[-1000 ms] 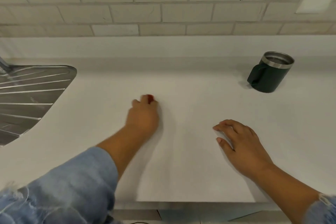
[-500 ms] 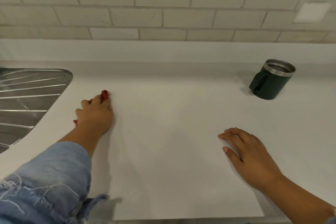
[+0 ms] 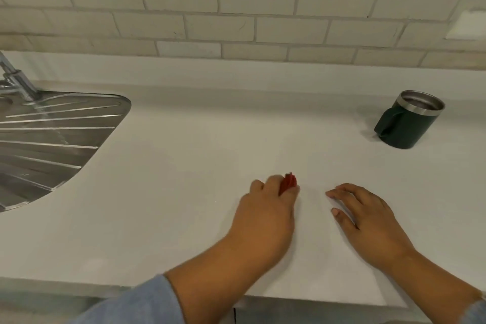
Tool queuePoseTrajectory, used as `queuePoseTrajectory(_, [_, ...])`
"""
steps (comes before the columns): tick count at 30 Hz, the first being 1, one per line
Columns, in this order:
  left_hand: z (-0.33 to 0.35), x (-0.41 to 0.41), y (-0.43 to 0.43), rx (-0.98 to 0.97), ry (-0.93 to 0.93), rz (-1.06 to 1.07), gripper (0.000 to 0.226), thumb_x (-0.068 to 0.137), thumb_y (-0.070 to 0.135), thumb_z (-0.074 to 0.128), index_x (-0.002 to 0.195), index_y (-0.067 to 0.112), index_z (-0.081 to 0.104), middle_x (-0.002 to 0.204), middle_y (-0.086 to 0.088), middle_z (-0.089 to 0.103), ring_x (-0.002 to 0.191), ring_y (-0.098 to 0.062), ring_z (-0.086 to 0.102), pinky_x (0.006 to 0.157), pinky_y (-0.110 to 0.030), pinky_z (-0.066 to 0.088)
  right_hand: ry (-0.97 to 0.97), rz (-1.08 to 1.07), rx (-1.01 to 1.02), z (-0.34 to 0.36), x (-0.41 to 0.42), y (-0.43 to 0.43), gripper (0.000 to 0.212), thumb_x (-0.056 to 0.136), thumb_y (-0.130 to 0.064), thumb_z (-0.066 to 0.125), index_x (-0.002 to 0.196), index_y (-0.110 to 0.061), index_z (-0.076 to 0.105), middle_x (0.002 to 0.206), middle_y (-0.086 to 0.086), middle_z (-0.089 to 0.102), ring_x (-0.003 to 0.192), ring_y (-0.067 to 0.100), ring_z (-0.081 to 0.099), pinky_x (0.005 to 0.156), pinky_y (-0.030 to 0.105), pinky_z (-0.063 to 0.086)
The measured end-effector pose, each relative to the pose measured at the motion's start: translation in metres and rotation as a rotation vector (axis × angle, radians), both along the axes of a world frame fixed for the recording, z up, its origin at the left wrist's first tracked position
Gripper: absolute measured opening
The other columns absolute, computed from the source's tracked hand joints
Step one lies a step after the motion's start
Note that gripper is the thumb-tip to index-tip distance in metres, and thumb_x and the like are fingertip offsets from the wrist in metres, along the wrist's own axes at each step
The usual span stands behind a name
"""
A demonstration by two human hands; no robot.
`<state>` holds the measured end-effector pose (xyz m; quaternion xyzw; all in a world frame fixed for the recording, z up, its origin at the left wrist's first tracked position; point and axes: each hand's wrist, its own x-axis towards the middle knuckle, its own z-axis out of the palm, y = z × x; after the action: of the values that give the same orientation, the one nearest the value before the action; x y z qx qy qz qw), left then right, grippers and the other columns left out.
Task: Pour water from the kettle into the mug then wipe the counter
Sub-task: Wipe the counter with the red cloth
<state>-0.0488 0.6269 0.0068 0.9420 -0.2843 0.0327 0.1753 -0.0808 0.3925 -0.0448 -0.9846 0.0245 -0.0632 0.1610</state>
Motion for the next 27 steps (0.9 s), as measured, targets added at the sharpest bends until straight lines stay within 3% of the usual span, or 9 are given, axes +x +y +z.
queuePoseTrajectory(3, [-0.022, -0.037, -0.012, 0.188, 0.024, -0.103, 0.058, 0.095, 0.032, 0.031, 0.149, 0.022, 0.013, 0.153, -0.004, 0.018, 0.123, -0.032, 0.03, 0.096, -0.046, 0.032, 0.01, 0.008, -0.004, 0.001, 0.0, 0.0, 0.037, 0.095, -0.041, 0.039, 0.131, -0.041, 0.046, 0.138, -0.012, 0.045, 0.127, 0.012, 0.04, 0.112, 0.037, 0.029])
queuePoseTrajectory(5, [-0.032, -0.042, -0.001, 0.229, -0.031, -0.09, 0.058, 0.093, 0.039, 0.031, 0.148, 0.022, 0.019, 0.153, -0.002, 0.021, 0.127, -0.032, 0.031, 0.097, -0.05, 0.032, 0.013, 0.006, -0.012, 0.001, -0.001, 0.0, 0.037, 0.095, -0.041, 0.038, 0.132, -0.04, 0.046, 0.138, -0.012, 0.044, 0.127, 0.012, 0.04, 0.112, 0.035, 0.028])
queuePoseTrajectory(9, [-0.038, -0.021, 0.038, 0.248, -0.182, 0.055, 0.054, 0.087, 0.04, 0.045, 0.139, 0.027, 0.042, 0.14, 0.002, 0.048, 0.109, -0.028, 0.054, 0.076, -0.044, 0.046, 0.006, 0.008, 0.004, 0.003, -0.002, 0.001, 0.037, 0.095, -0.038, 0.039, 0.131, -0.038, 0.048, 0.137, -0.011, 0.046, 0.126, 0.012, 0.041, 0.111, 0.036, 0.03])
queuePoseTrajectory(12, [-0.039, 0.013, 0.083, 0.259, -0.129, 0.248, 0.055, 0.09, 0.04, 0.04, 0.143, 0.031, 0.033, 0.144, 0.001, 0.042, 0.113, -0.031, 0.047, 0.08, -0.042, 0.041, 0.014, 0.008, 0.01, 0.005, -0.003, 0.001, 0.038, 0.096, -0.037, 0.039, 0.133, -0.038, 0.048, 0.139, -0.011, 0.045, 0.128, 0.012, 0.04, 0.112, 0.036, 0.029])
queuePoseTrajectory(16, [-0.036, 0.048, 0.141, 0.259, -0.11, 0.419, 0.049, 0.09, 0.037, 0.036, 0.137, 0.024, 0.047, 0.139, -0.008, 0.047, 0.103, -0.037, 0.047, 0.078, -0.044, 0.047, 0.03, 0.011, 0.006, 0.007, -0.004, 0.003, 0.038, 0.096, -0.036, 0.04, 0.134, -0.036, 0.047, 0.141, -0.009, 0.044, 0.129, 0.014, 0.04, 0.113, 0.036, 0.027])
queuePoseTrajectory(20, [-0.029, 0.065, 0.159, 0.203, -0.023, 0.538, 0.044, 0.095, 0.031, 0.036, 0.136, 0.02, 0.047, 0.138, -0.007, 0.043, 0.105, -0.034, 0.043, 0.084, -0.044, 0.048, 0.026, -0.028, 0.064, 0.011, 0.0, 0.007, 0.035, 0.094, -0.029, 0.049, 0.128, -0.033, 0.054, 0.136, -0.005, 0.05, 0.123, 0.017, 0.045, 0.11, 0.037, 0.032])
queuePoseTrajectory(24, [-0.031, 0.041, 0.115, 0.159, -0.115, 0.325, 0.045, 0.096, 0.033, 0.034, 0.139, 0.025, 0.043, 0.149, -0.003, 0.035, 0.114, -0.032, 0.041, 0.084, -0.041, 0.042, -0.027, -0.005, 0.056, 0.023, 0.024, 0.037, 0.034, 0.093, -0.026, 0.053, 0.127, -0.027, 0.057, 0.134, -0.001, 0.051, 0.125, 0.021, 0.044, 0.108, 0.043, 0.033])
queuePoseTrajectory(27, [-0.045, 0.023, 0.082, 0.225, -0.124, 0.142, 0.053, 0.094, 0.041, 0.025, 0.146, 0.03, 0.024, 0.157, 0.007, 0.018, 0.13, -0.029, 0.027, 0.09, -0.045, 0.031, 0.046, 0.14, 0.02, 0.029, 0.049, 0.075, 0.039, 0.095, -0.034, 0.046, 0.135, -0.033, 0.048, 0.145, -0.007, 0.039, 0.136, 0.015, 0.033, 0.115, 0.045, 0.02])
